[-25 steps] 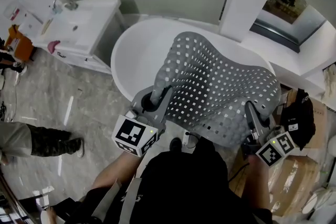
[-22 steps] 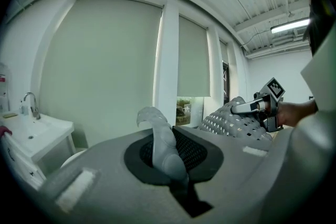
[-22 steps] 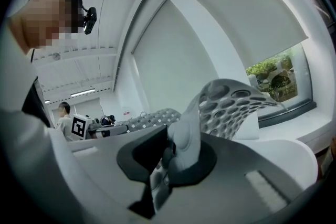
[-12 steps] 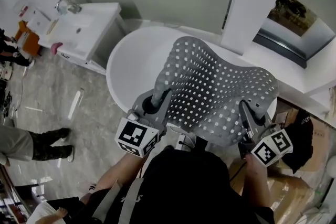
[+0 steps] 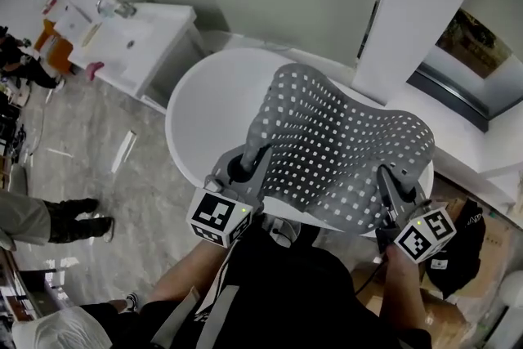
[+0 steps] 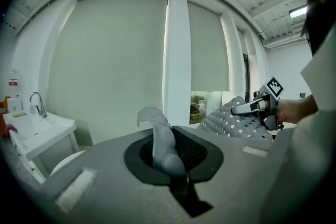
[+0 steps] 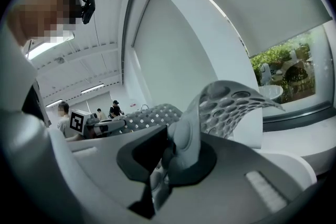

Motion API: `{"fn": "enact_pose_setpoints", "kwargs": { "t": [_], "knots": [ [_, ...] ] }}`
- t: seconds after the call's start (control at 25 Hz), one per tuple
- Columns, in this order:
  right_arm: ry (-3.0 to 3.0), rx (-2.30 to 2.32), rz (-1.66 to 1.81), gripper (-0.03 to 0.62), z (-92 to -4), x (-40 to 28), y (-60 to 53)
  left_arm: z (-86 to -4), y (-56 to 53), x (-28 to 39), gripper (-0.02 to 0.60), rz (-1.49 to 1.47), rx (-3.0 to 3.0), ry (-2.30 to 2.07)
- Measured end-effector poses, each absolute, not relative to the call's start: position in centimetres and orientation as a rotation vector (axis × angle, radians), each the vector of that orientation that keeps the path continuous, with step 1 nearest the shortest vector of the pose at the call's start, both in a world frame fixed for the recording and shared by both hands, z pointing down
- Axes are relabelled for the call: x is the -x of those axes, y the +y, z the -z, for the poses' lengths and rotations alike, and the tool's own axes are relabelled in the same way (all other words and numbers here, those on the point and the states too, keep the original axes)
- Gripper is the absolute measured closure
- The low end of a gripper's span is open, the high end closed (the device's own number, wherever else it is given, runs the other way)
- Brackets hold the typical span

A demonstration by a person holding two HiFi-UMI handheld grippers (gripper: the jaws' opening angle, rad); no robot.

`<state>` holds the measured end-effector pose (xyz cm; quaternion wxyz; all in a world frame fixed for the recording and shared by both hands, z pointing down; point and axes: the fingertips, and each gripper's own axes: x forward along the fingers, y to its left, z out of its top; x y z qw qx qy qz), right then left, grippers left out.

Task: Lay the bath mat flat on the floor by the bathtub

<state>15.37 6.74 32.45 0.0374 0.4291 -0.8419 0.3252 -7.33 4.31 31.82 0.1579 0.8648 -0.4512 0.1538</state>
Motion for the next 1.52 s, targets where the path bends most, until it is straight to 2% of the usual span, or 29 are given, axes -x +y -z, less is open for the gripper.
{"fn": "enact_pose_setpoints", "kwargs": {
  "t": [0.28,0.64,0.96,1.16,1.4,1.52],
  "knots": [
    [-2.465,-1.318,-1.13,0.571,-36.7,-16.1,5.6,-35.9,2.7,6.2,0.557,-0.533,-2.433,-1.195],
    [-2.413,-1.472,-1.234,0.569,-43.6,-15.3,4.8,-41.6,0.3,8.9,0.557,-0.576,-2.52,-1.119],
    [-2.394,-1.421,-0.983,0.569,-40.5,-13.0,6.1,-39.6,0.7,8.9,0.557,-0.549,-2.647,-1.125],
    [-2.376,-1.371,-0.945,0.569,-42.7,-11.9,6.0,-42.5,0.7,9.1,0.557,-0.545,-2.608,-1.138],
    [-2.364,-1.353,-0.921,0.569,-41.7,-12.7,6.3,-40.8,1.0,9.5,0.557,-0.541,-2.598,-1.187],
    [-2.335,-1.329,-0.944,0.569,-43.9,-13.2,6.7,-42.8,1.0,9.2,0.557,-0.56,-2.589,-1.183]
  ]
}}
